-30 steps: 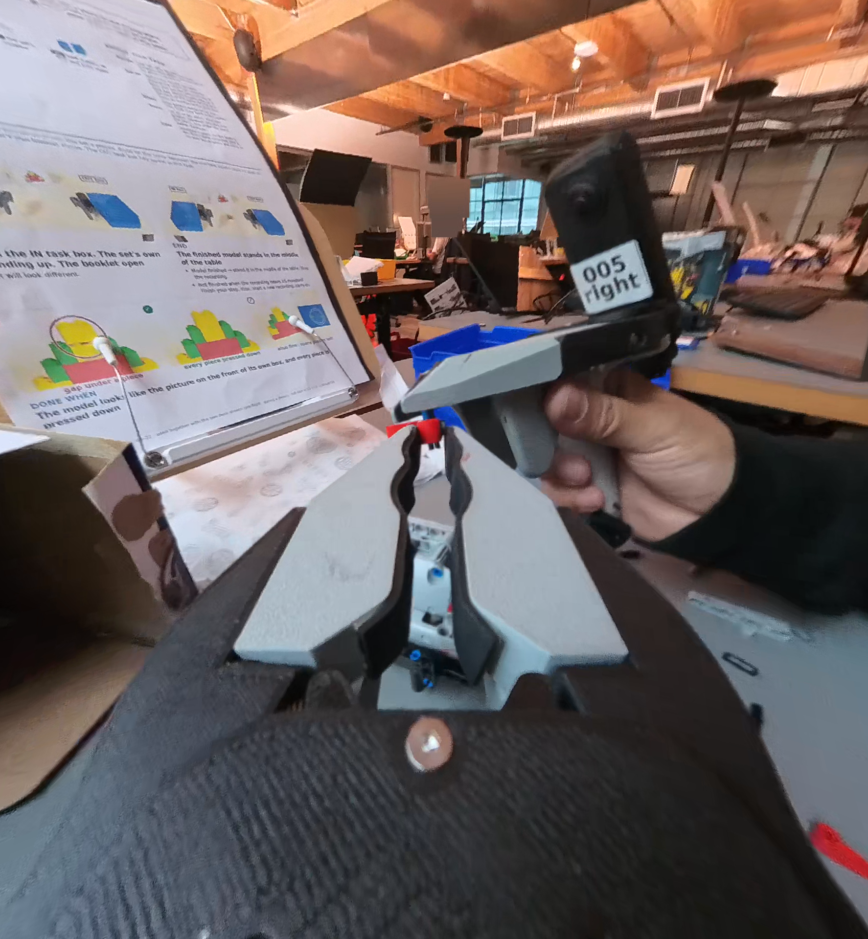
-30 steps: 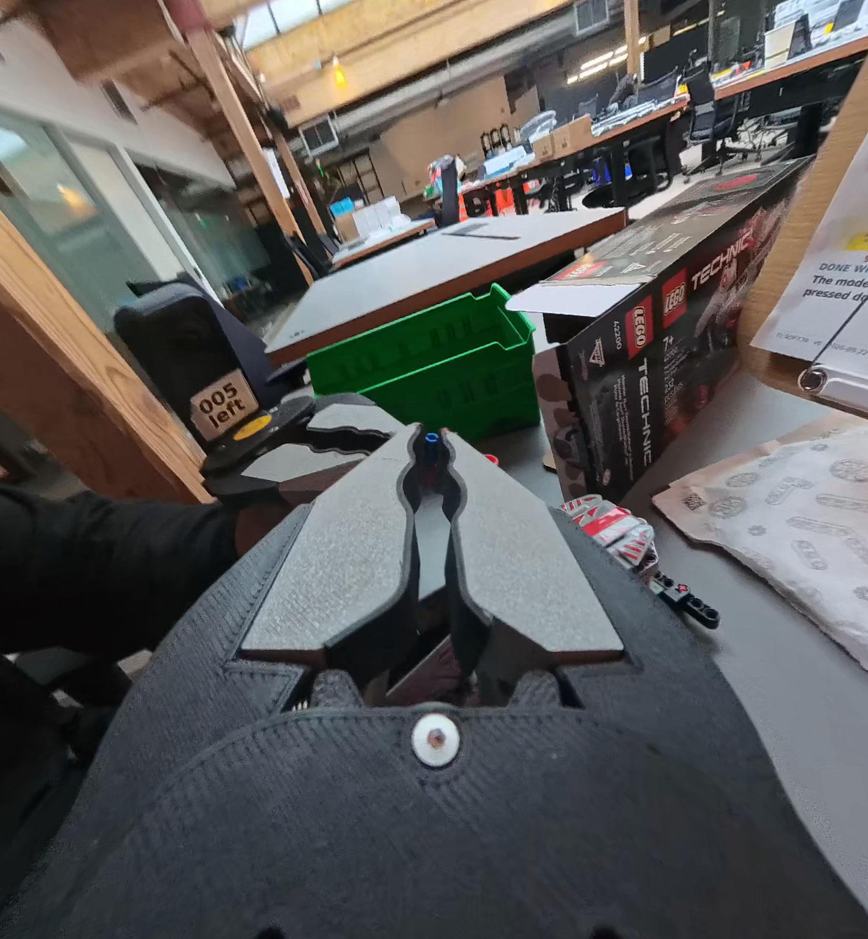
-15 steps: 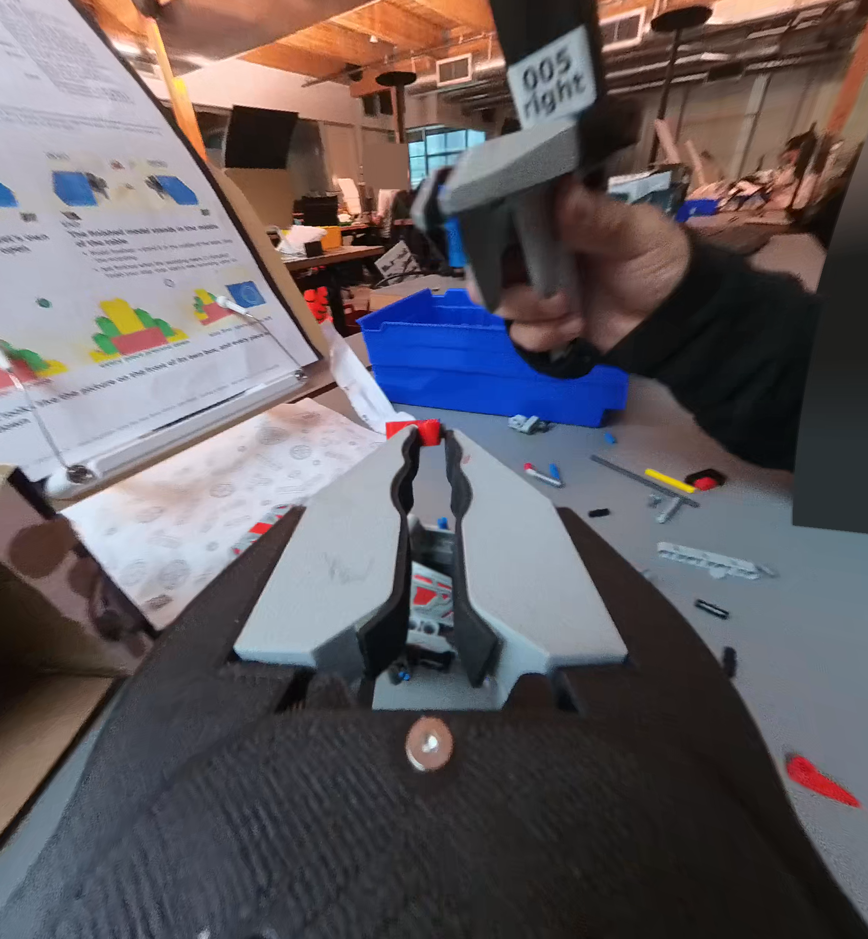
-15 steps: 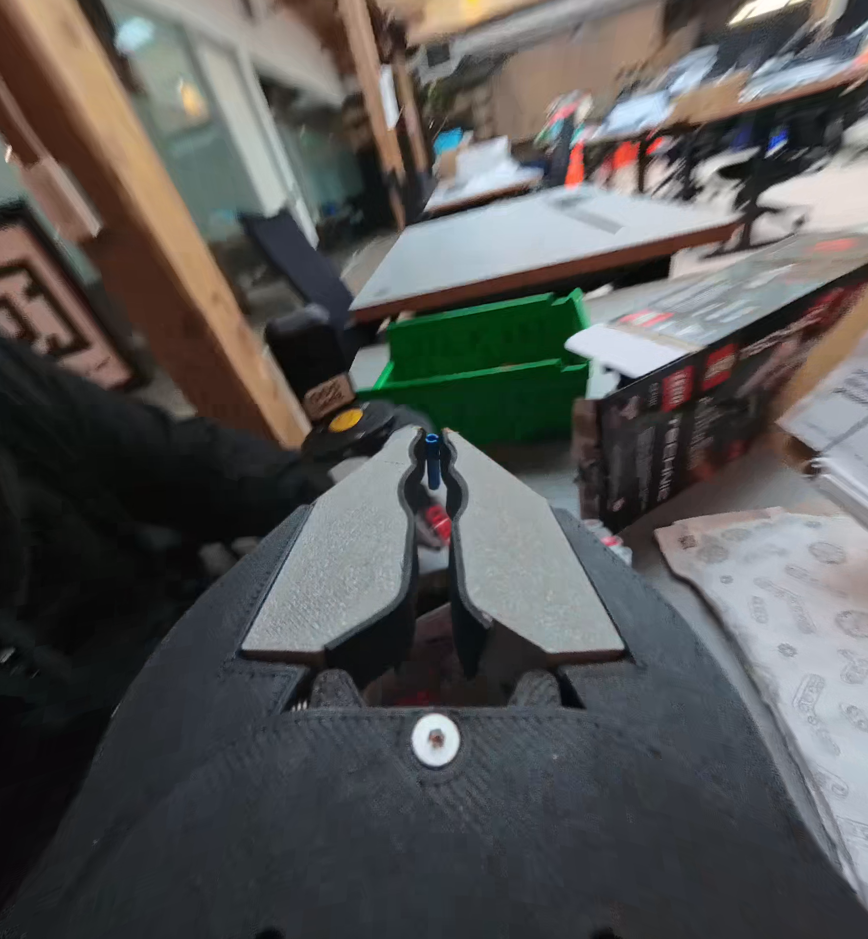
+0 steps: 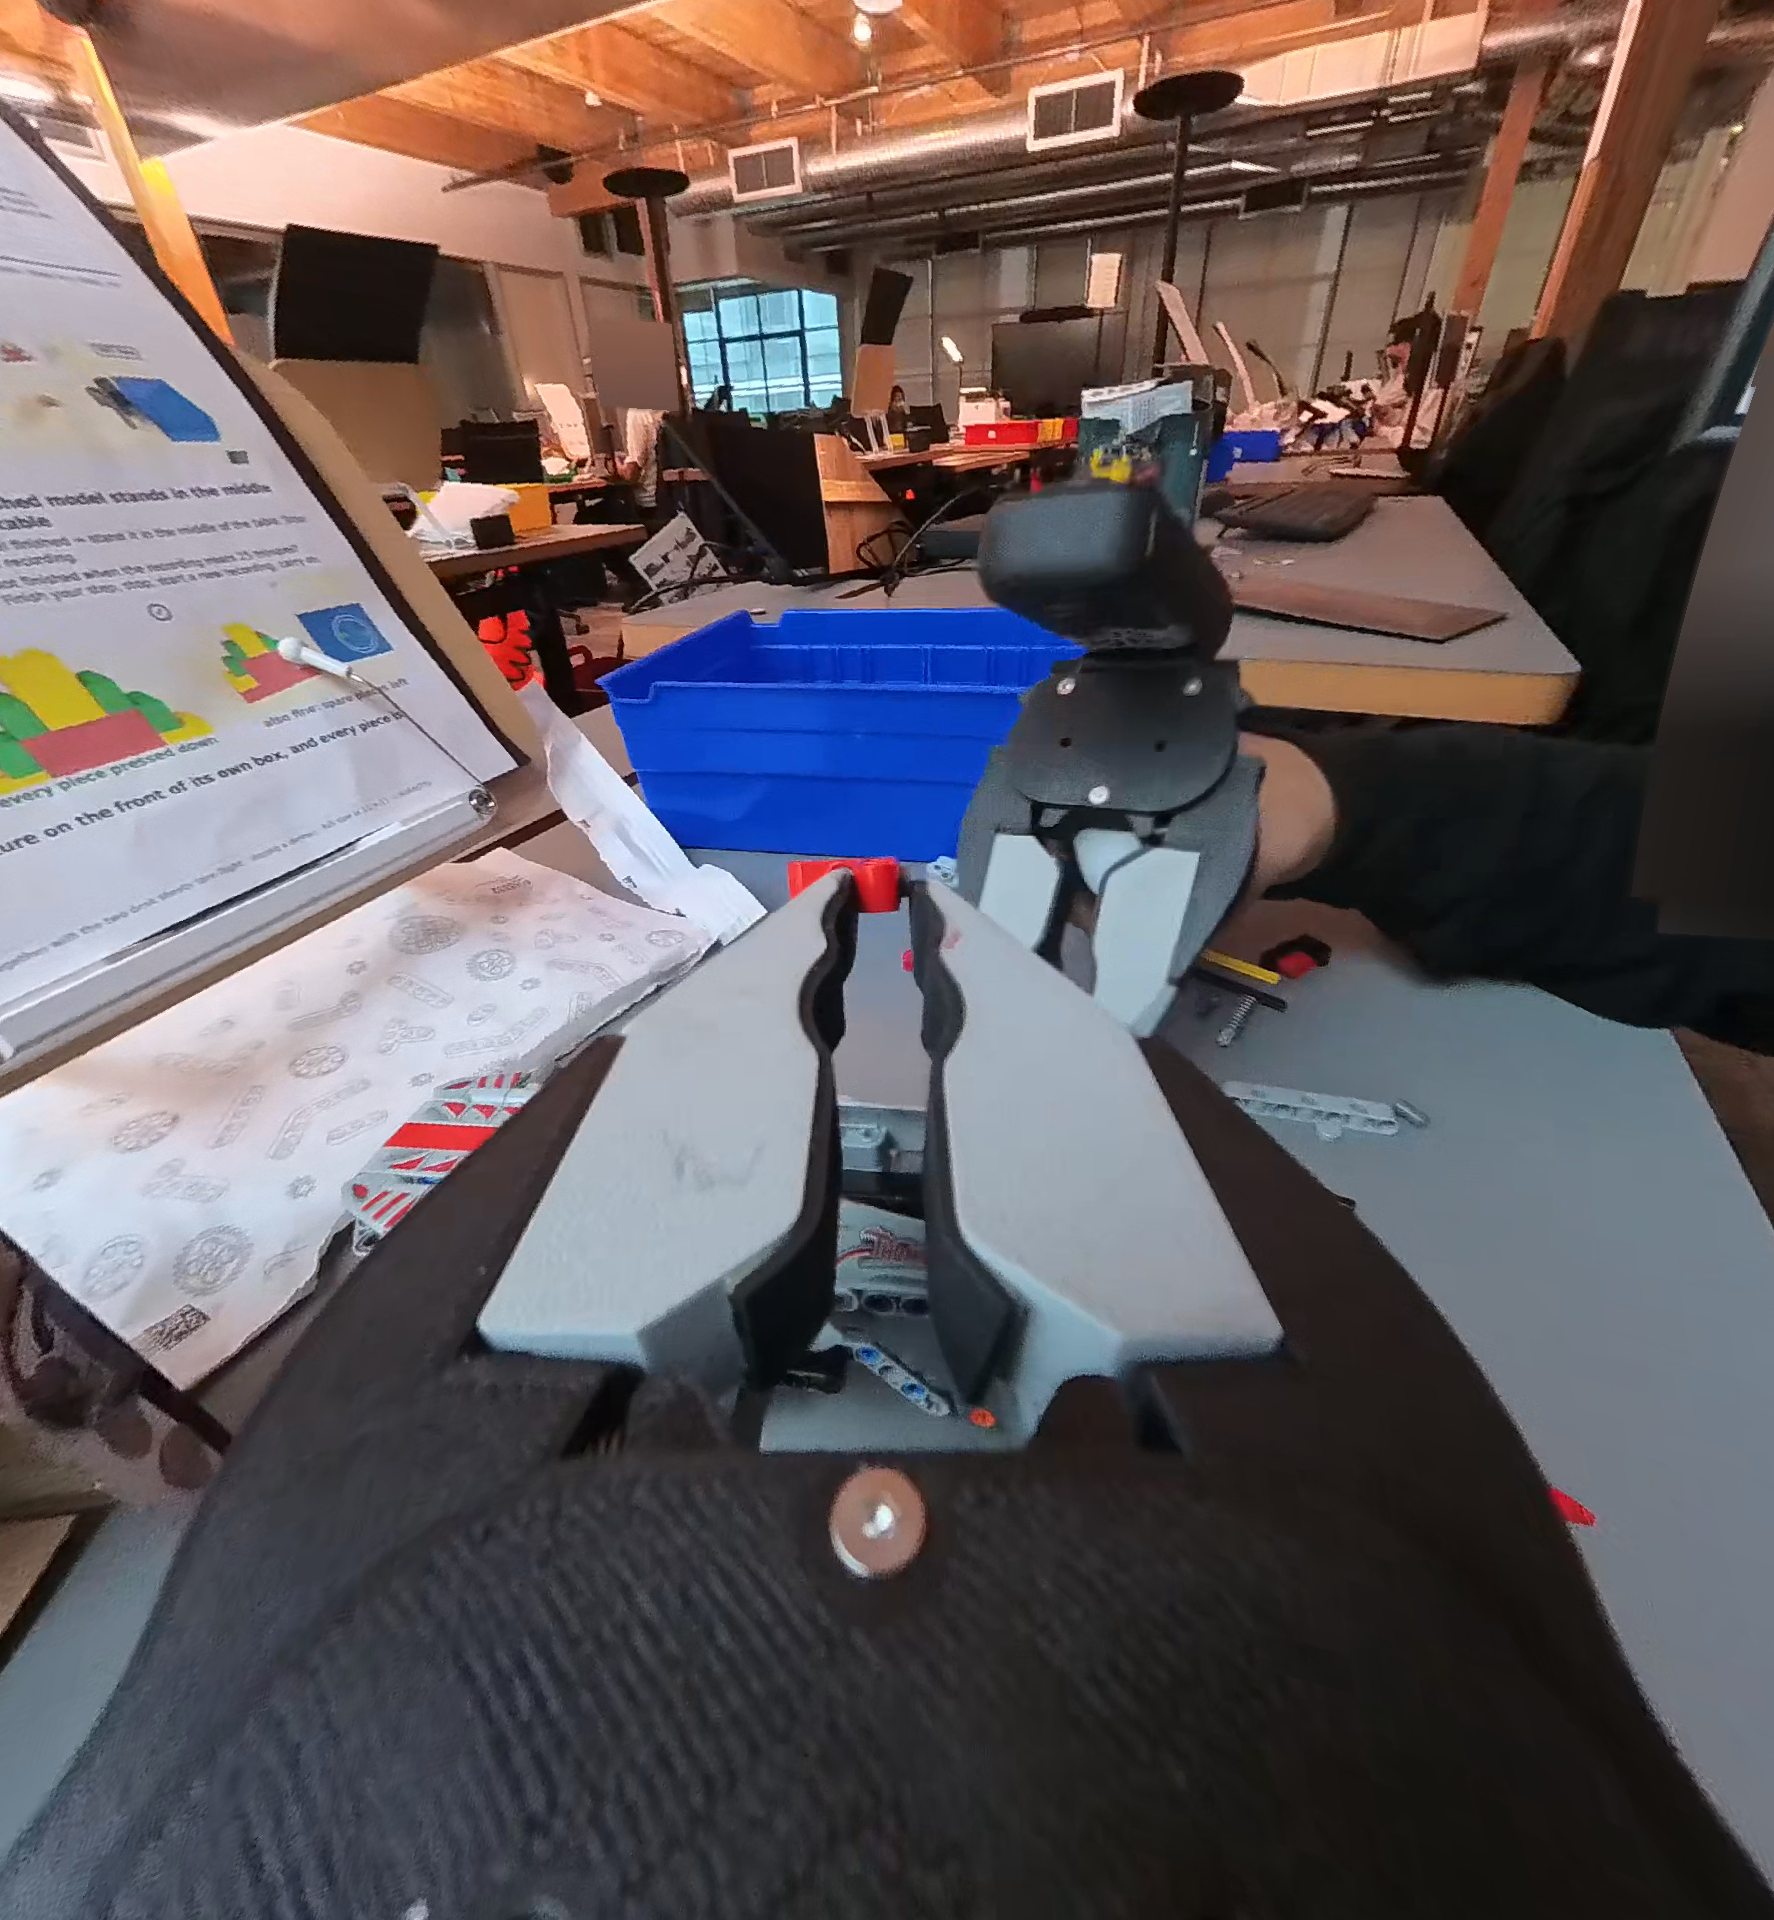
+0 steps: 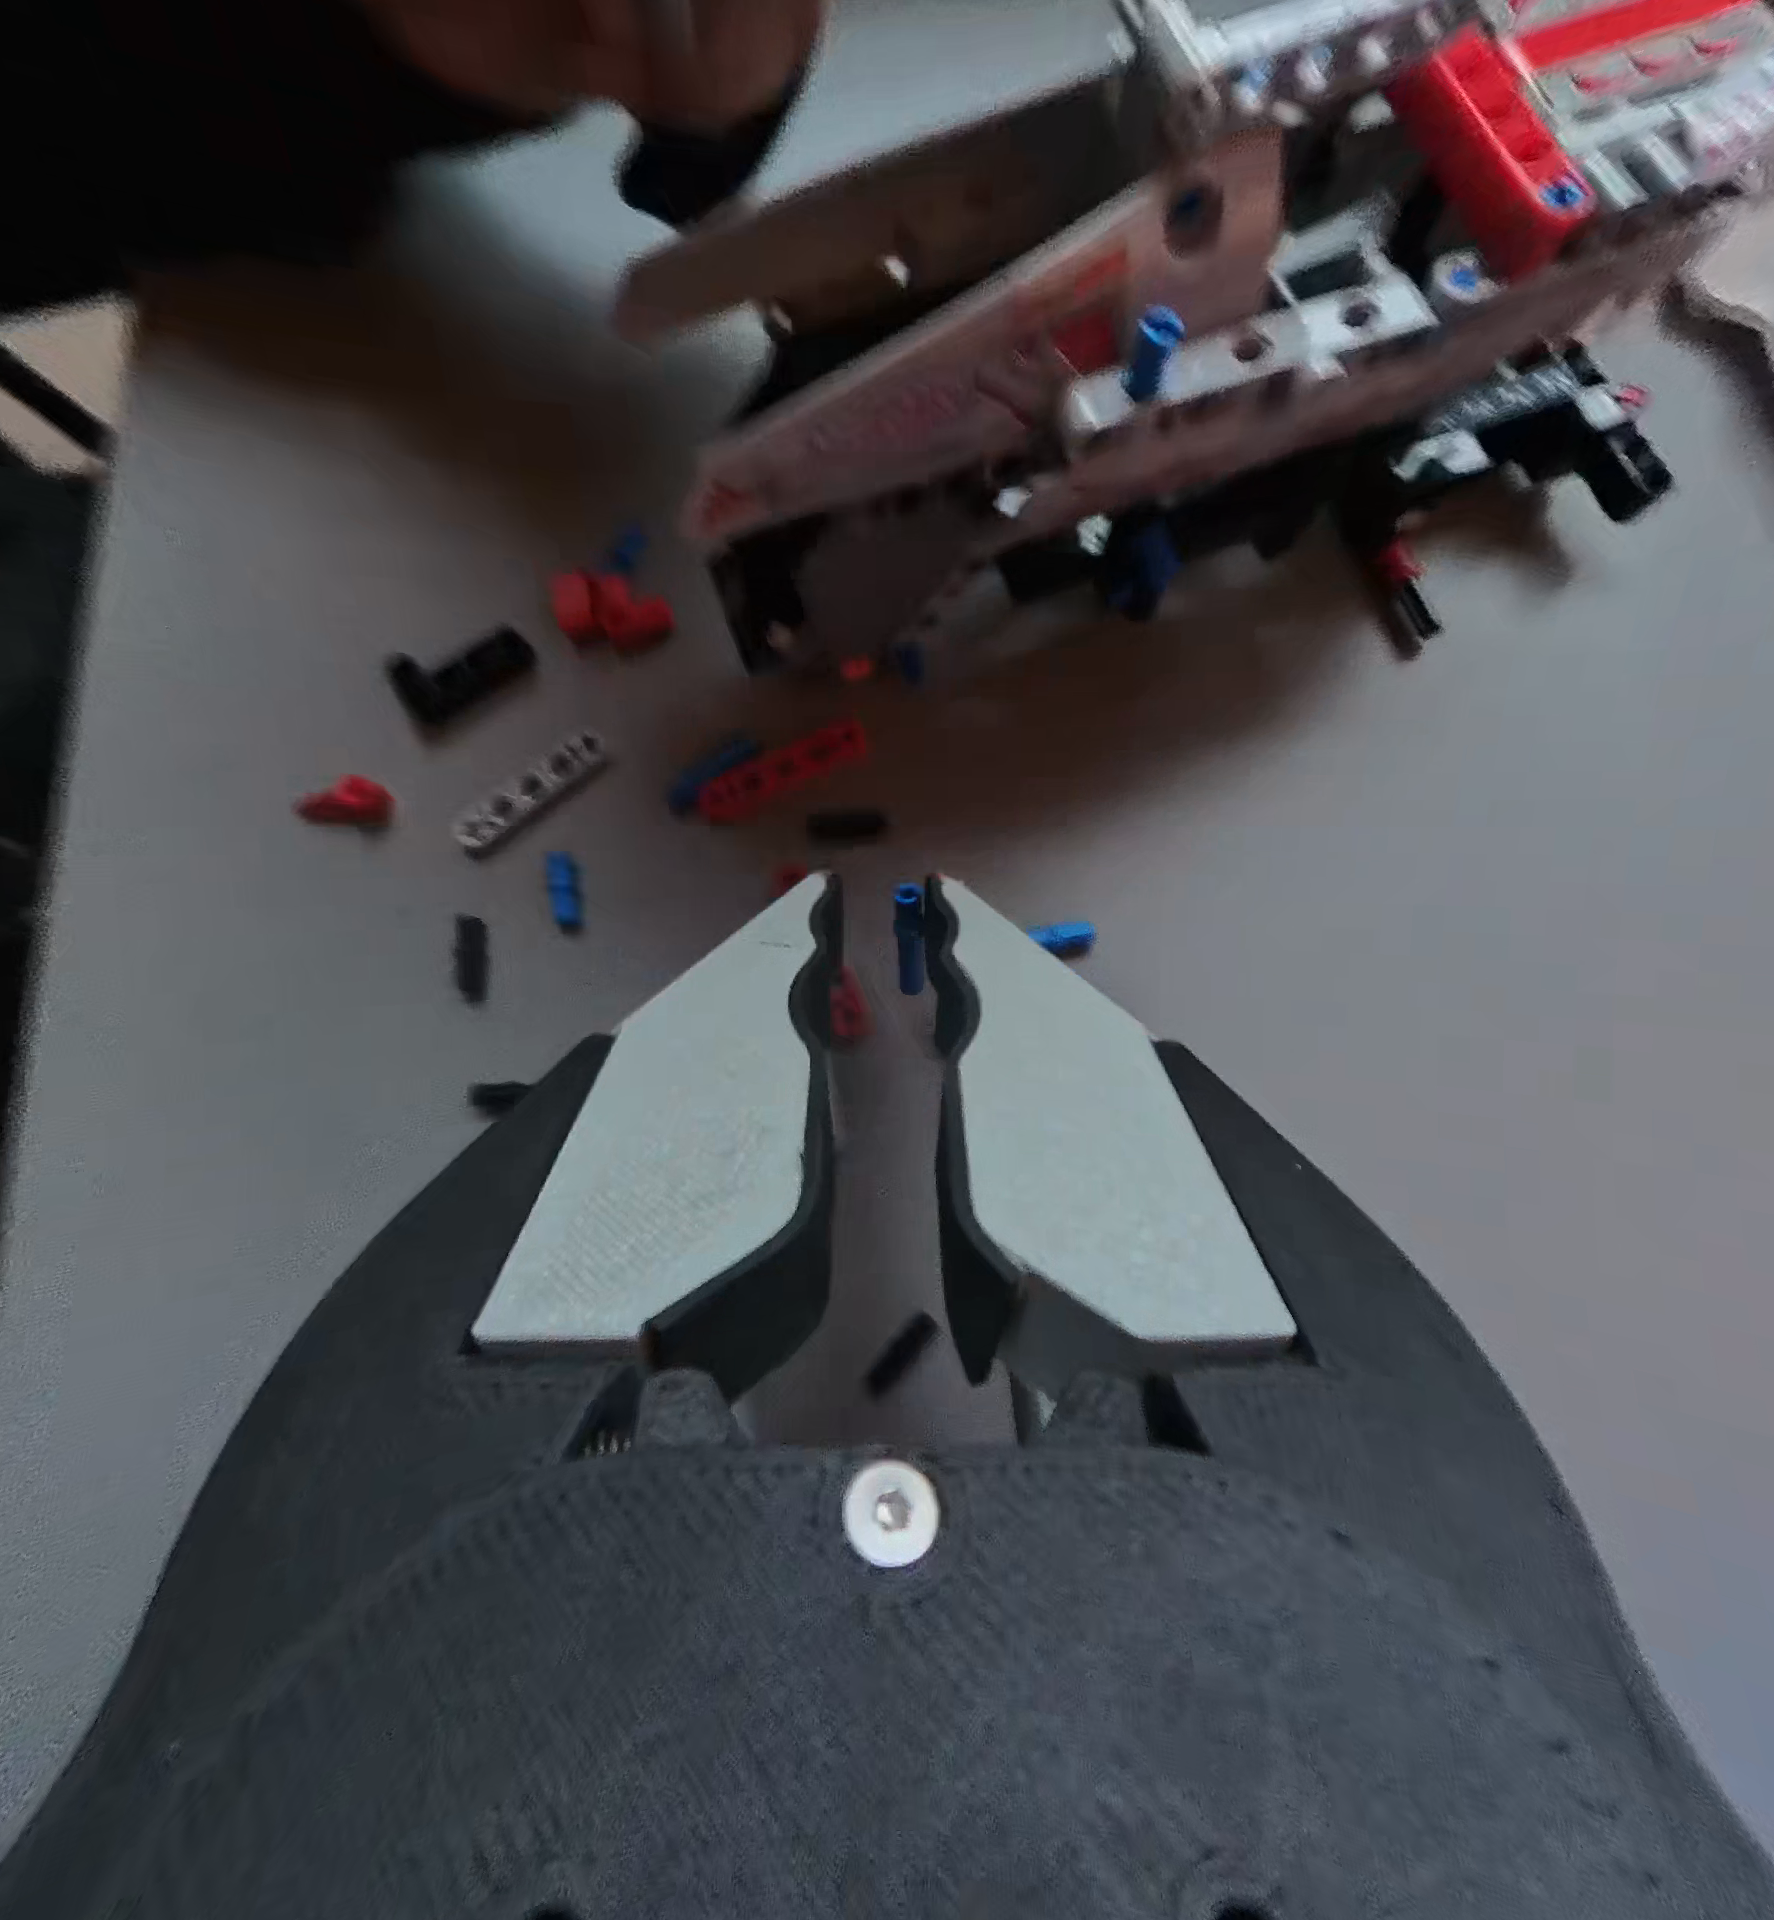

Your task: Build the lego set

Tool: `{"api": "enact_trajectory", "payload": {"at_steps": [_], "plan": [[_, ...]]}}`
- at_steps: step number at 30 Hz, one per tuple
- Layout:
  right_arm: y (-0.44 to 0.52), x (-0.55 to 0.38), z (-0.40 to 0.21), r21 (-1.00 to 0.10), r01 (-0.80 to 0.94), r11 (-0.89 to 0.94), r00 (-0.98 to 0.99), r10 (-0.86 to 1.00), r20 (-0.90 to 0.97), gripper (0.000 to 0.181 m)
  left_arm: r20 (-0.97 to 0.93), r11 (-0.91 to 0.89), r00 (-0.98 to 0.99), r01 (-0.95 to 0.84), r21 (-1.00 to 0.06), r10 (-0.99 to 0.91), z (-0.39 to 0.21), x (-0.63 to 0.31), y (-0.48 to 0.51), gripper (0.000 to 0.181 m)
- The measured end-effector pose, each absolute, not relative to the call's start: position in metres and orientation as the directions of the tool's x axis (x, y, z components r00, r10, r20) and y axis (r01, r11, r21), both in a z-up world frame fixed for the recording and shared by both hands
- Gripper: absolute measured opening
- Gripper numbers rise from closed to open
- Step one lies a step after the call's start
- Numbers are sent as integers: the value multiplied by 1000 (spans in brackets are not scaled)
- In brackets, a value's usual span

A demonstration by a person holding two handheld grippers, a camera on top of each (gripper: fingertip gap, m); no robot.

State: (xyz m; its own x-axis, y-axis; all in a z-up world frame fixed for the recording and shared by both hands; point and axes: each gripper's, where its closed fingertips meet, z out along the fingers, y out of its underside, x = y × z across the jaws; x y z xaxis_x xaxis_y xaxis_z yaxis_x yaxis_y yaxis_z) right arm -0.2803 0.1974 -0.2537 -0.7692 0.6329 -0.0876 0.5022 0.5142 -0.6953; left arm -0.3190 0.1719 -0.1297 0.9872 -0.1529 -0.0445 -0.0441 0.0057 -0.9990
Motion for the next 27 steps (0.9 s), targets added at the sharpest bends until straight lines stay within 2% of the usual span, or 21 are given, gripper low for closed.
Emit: {"api": "enact_trajectory", "payload": {"at_steps": [6,10,12,14,17,20,22,25,27], "plan": [[204,-278,-266,-692,428,581,-816,577,-20,17,-2,54,977,9,-998,-211,-124,-316,169,8],[195,-274,-241,-785,399,474,-829,552,-88,23,24,65,970,41,-997,-242,-122,-314,168,7],[200,-273,-243,-770,440,462,-814,568,-124,26,23,51,970,37,-998,-244,-124,-314,169,7],[205,-276,-241,-765,429,480,-806,586,-85,29,9,43,967,20,-999,-254,-126,-310,169,8],[200,-282,-195,-891,297,344,-799,600,-35,24,6,44,955,20,-999,-298,-126,-302,168,7],[200,-285,-154,-964,188,188,-778,627,-30,34,26,34,932,41,-999,-361,-127,-292,168,8],[196,-286,-141,-978,132,161,-766,643,3,38,62,20,897,79,-997,-438,-127,-280,166,8],[175,-275,-129,-986,159,48,-832,544,-108,39,55,24,880,75,-997,-472,-128,-272,166,8],[167,-268,-124,-977,210,-22,-870,452,-197,30,32,26,885,49,-998,-464,-131,-271,168,8]]}}
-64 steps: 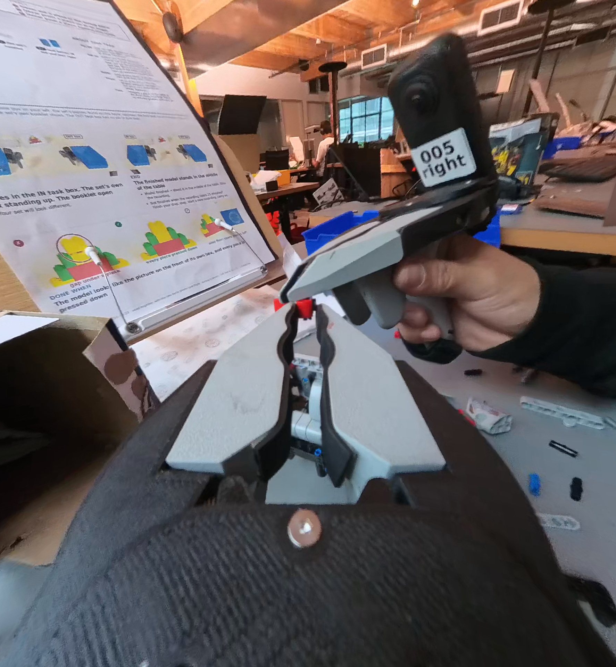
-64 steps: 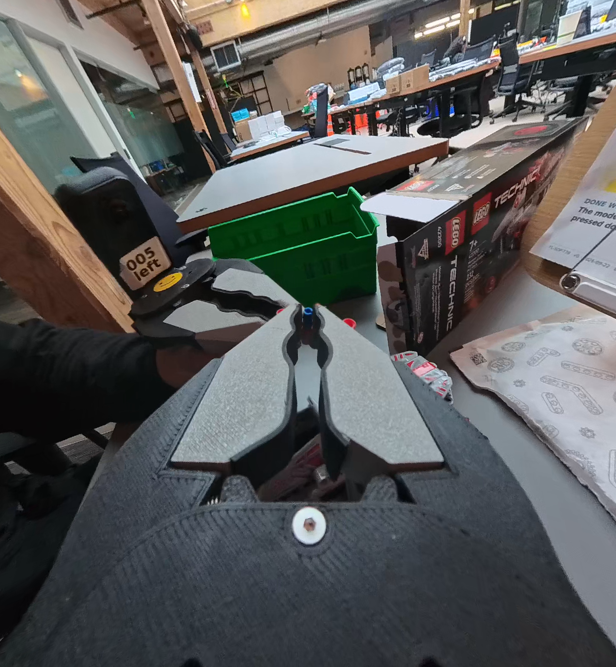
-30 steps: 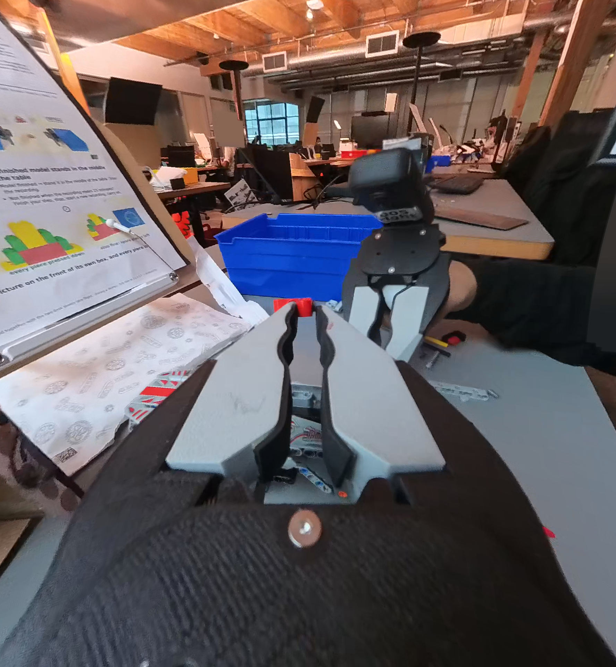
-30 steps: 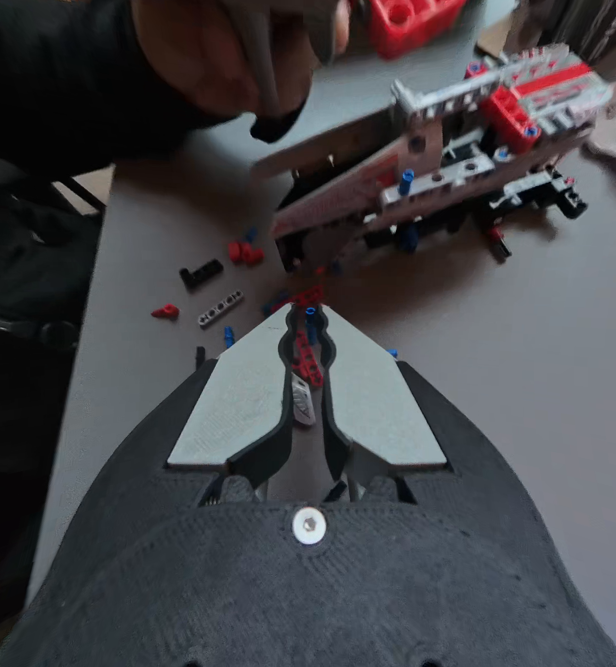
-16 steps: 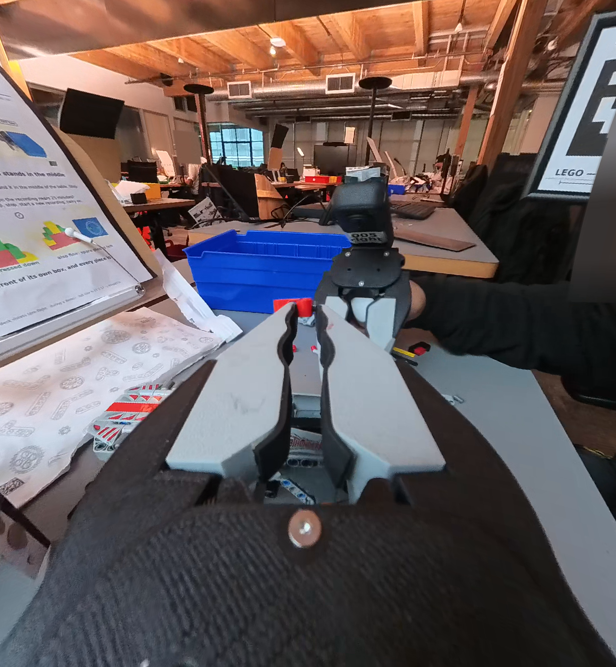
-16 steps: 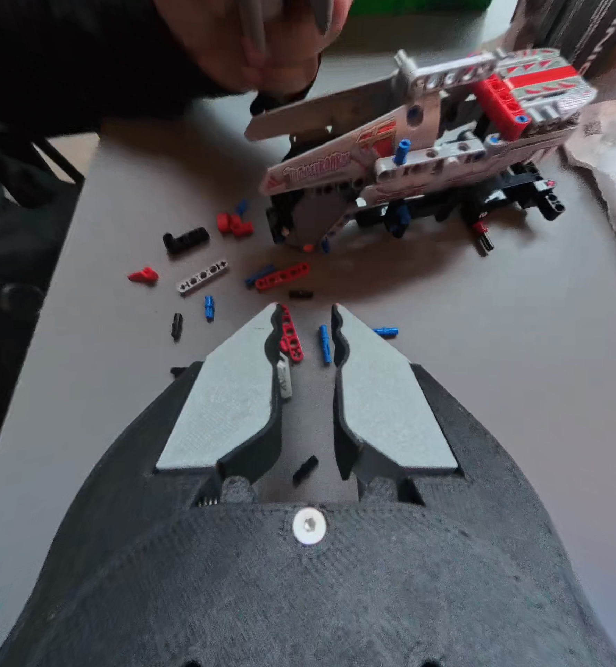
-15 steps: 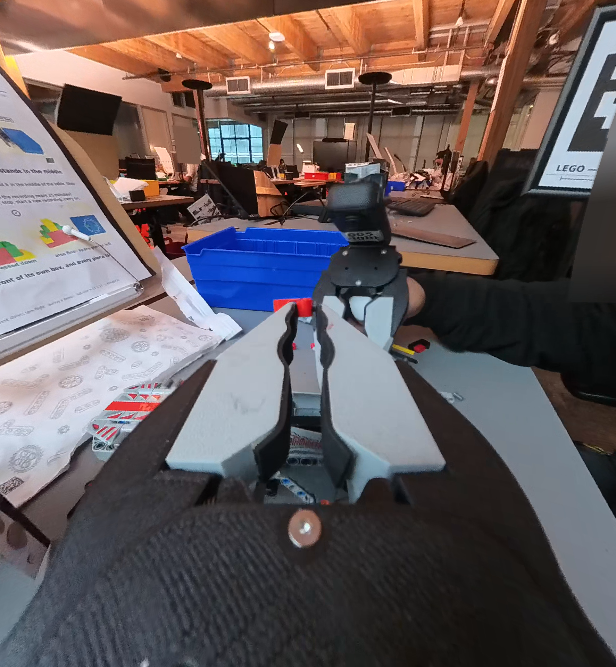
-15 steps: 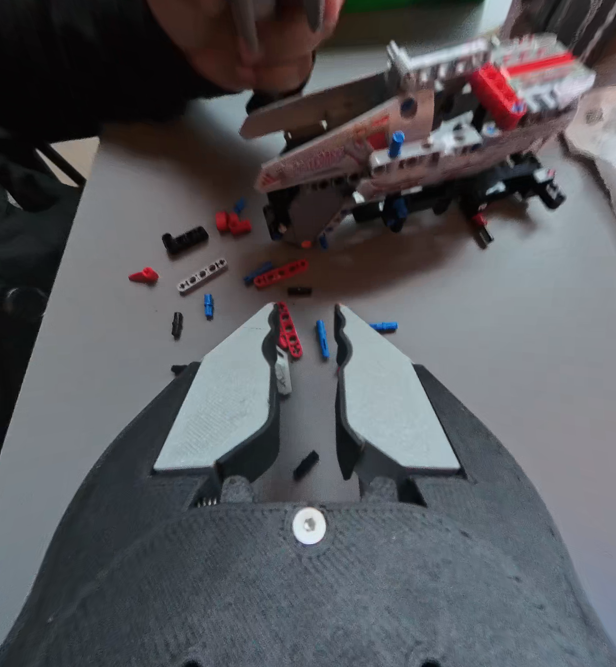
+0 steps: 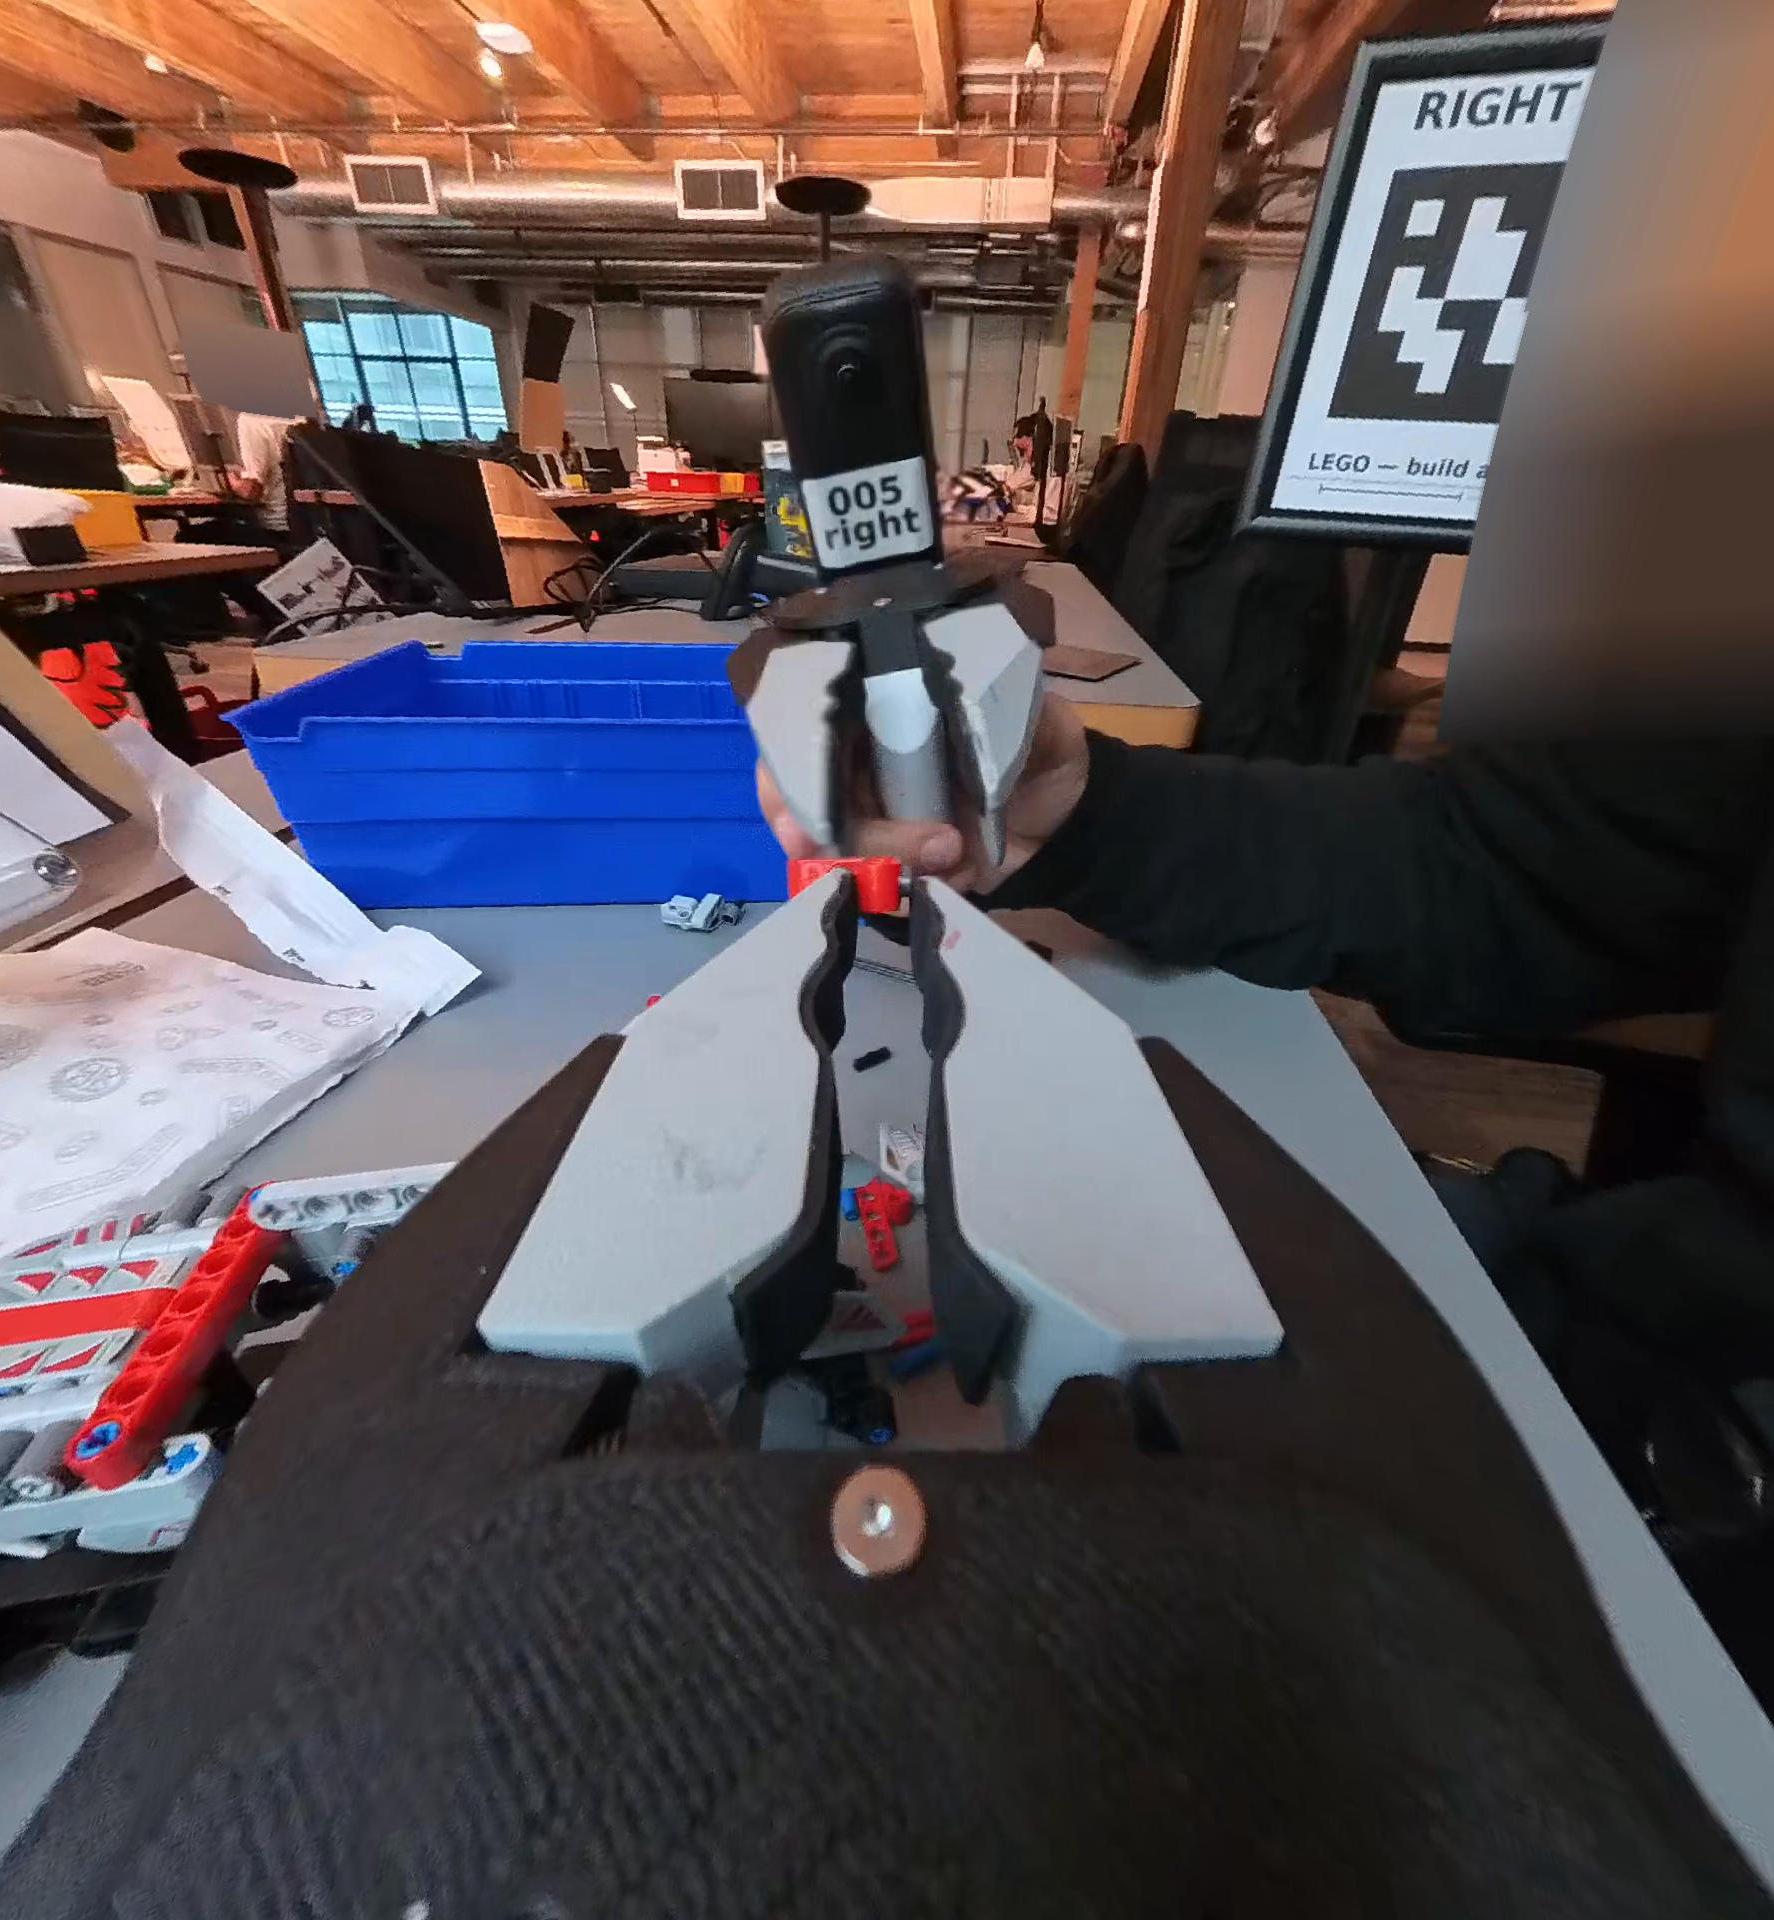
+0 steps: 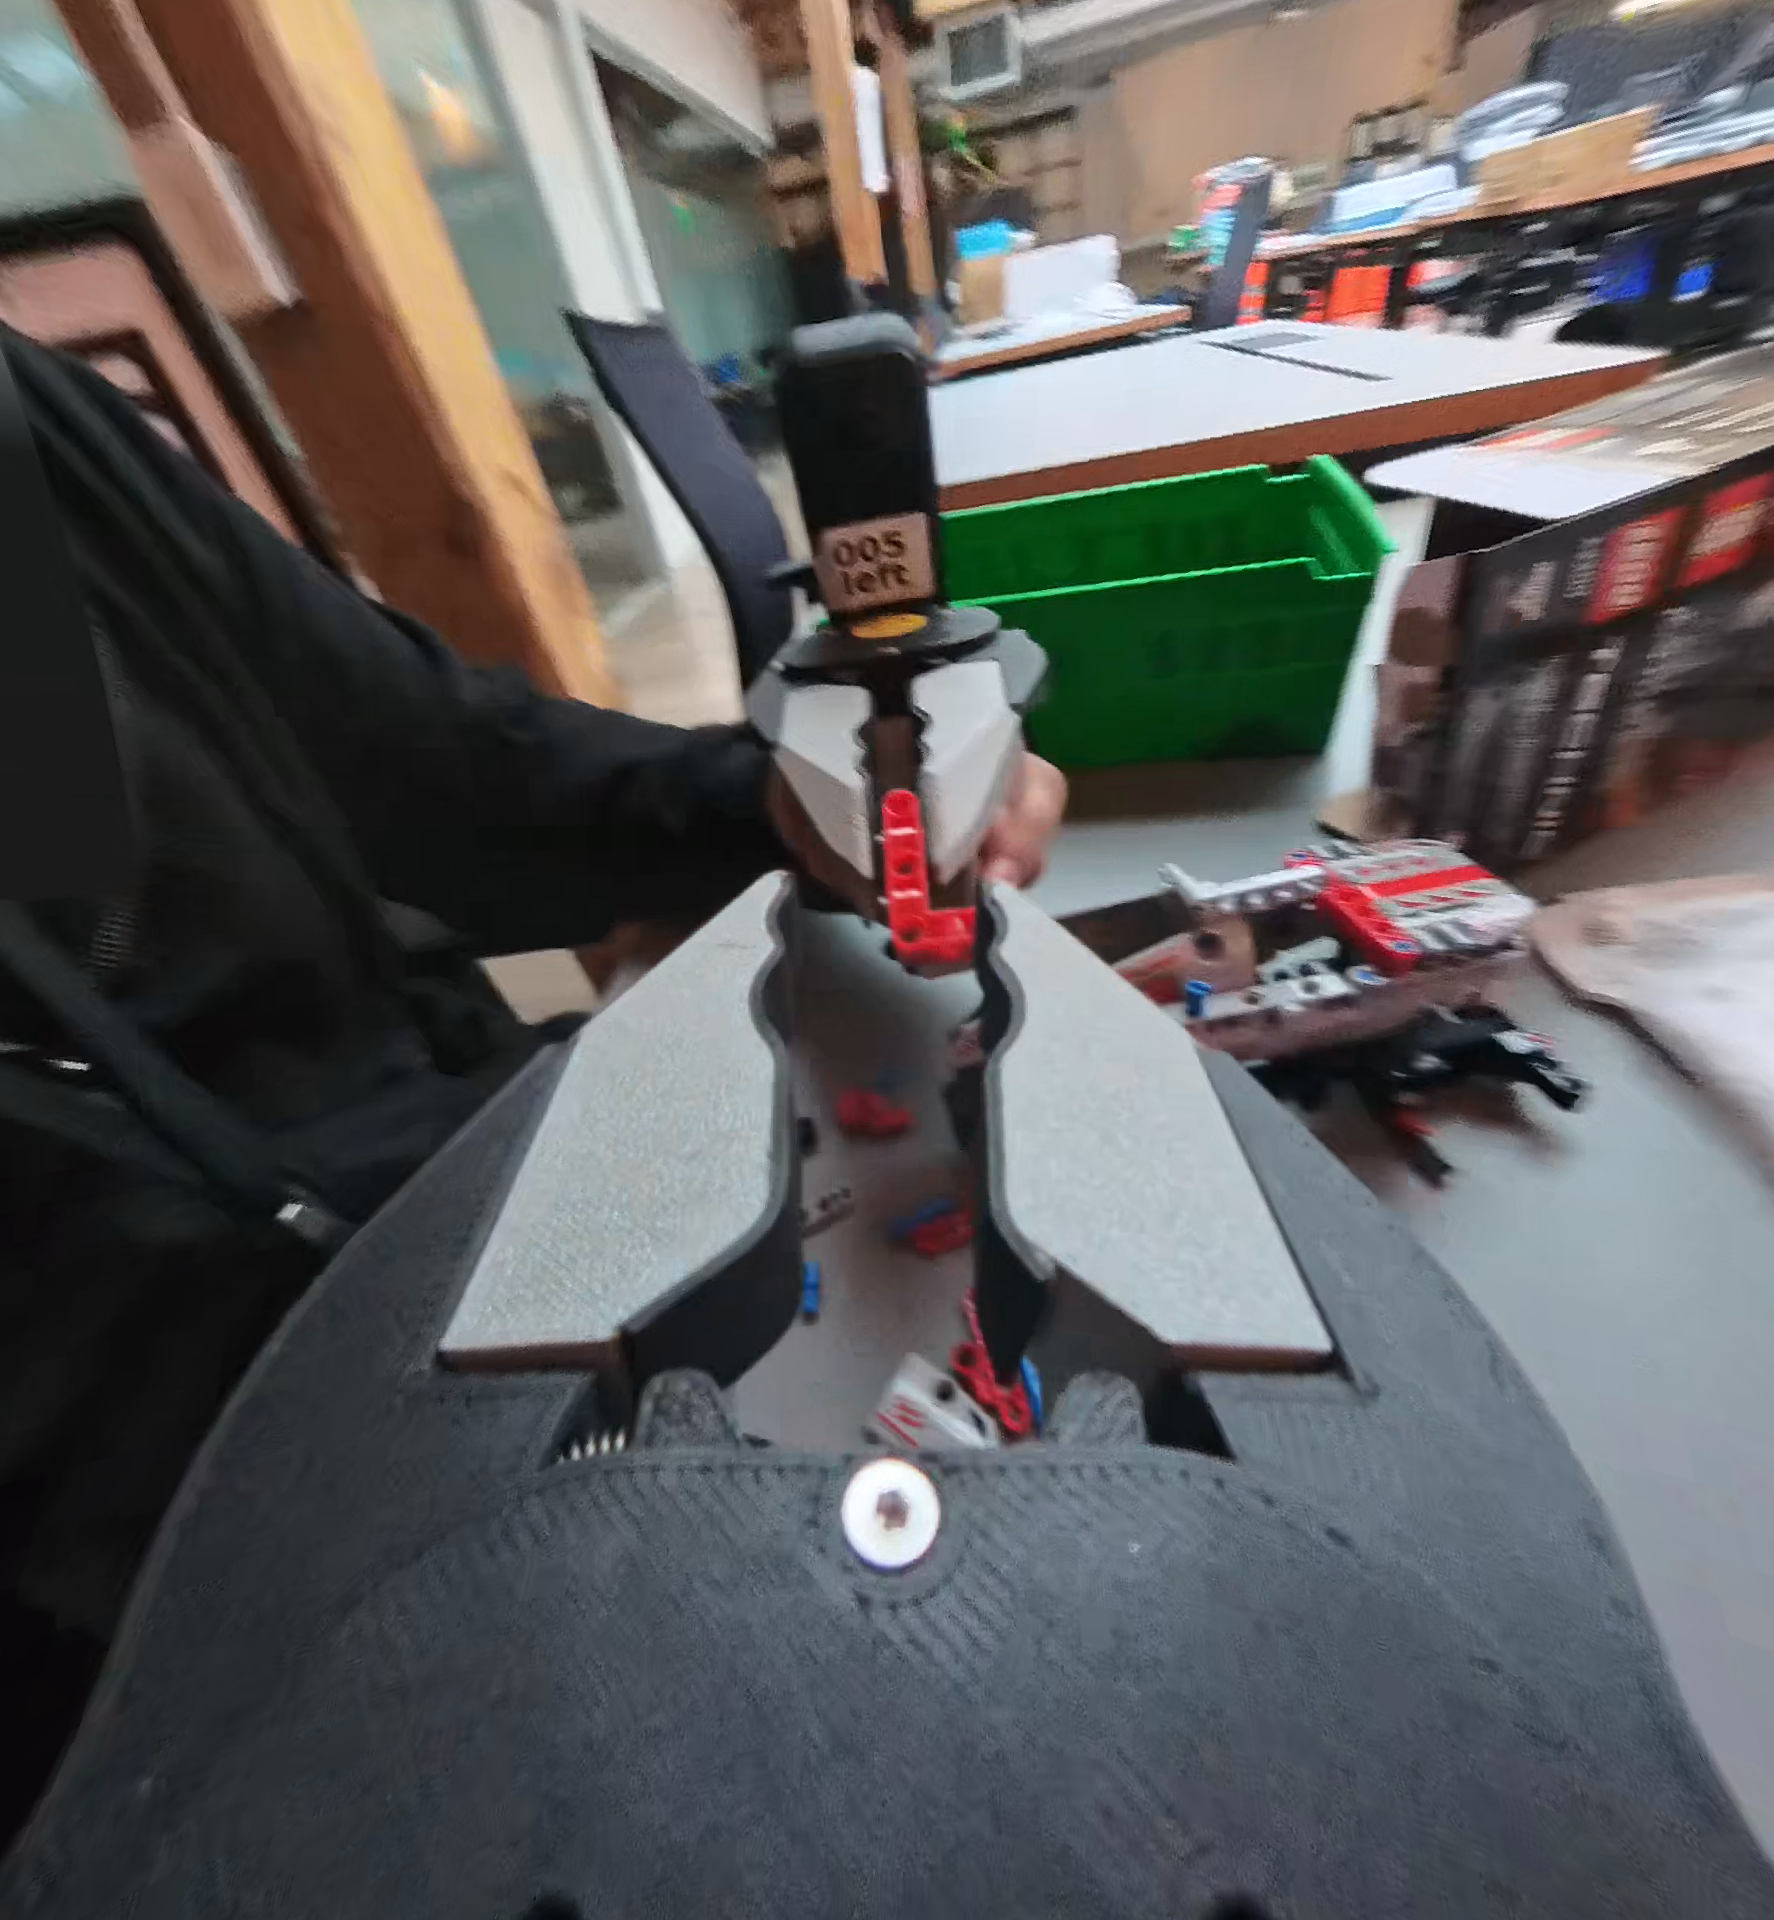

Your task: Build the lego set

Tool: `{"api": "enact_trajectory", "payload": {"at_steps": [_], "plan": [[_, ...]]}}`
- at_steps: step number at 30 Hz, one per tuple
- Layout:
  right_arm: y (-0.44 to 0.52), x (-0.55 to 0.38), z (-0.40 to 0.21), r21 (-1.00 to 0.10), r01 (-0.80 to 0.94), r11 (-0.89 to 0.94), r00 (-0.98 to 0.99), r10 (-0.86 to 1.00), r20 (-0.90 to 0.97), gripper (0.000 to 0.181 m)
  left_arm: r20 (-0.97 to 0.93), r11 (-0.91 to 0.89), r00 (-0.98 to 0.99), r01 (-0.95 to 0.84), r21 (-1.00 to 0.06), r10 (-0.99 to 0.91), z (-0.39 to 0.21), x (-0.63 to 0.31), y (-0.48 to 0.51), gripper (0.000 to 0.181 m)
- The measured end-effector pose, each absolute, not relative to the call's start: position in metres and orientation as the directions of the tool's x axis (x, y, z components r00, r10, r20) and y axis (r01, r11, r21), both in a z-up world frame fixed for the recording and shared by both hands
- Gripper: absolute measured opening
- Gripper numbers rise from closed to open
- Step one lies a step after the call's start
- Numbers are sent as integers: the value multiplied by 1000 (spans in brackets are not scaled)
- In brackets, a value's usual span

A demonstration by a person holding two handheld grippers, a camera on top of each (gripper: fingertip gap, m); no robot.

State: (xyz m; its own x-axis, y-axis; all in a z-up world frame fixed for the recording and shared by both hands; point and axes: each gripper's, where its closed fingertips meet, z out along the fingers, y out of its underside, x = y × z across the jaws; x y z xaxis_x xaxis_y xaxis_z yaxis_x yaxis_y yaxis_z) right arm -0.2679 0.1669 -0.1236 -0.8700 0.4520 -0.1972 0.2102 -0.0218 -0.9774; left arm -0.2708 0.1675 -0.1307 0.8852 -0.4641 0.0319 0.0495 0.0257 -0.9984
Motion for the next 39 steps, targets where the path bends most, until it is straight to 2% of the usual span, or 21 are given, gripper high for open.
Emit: {"api": "enact_trajectory", "payload": {"at_steps": [2,3,5,9,10,13,15,17,24,27,31,35,39], "plan": [[165,-269,-128,-981,192,6,-869,467,-167,11,30,26,889,47,-999,-456,-131,-271,169,7],[165,-272,-130,-984,174,32,-858,496,-136,15,35,19,886,49,-999,-462,-132,-269,169,7],[166,-277,-135,-985,146,95,-835,546,-71,36,35,24,880,53,-998,-474,-131,-266,169,7],[171,-284,-144,-950,38,310,-742,645,181,33,76,7,890,88,-996,-449,-131,-270,172,7],[172,-286,-145,-925,3,381,-707,654,267,22,94,11,890,111,-994,-446,-129,-272,173,8],[176,-293,-143,-814,-101,573,-539,656,529,21,128,14,894,148,-989,-430,-129,-278,174,8],[179,-296,-143,-769,-106,630,-476,647,595,20,130,6,903,145,-989,-409,-131,-282,174,8],[177,-297,-150,-807,-57,588,-528,669,524,20,126,-10,905,133,-991,-406,-134,-282,175,8],[172,-298,-152,-964,102,246,-696,710,107,21,107,-5,919,113,-994,-380,-135,-284,177,9],[186,-304,-148,-963,71,261,-623,766,162,21,126,-8,920,133,-991,-371,-135,-286,177,10],[182,-302,-148,-899,-12,438,-552,747,371,20,120,-6,933,125,-992,-340,-135,-291,178,8],[205,-306,-125,-687,-98,720,-194,663,723,21,85,17,941,95,-995,-327,-131,-292,176,8],[201,-302,-120,-538,-113,835,-78,533,843,21,89,27,940,104,-994,-329,-129,-293,175,9]]}}
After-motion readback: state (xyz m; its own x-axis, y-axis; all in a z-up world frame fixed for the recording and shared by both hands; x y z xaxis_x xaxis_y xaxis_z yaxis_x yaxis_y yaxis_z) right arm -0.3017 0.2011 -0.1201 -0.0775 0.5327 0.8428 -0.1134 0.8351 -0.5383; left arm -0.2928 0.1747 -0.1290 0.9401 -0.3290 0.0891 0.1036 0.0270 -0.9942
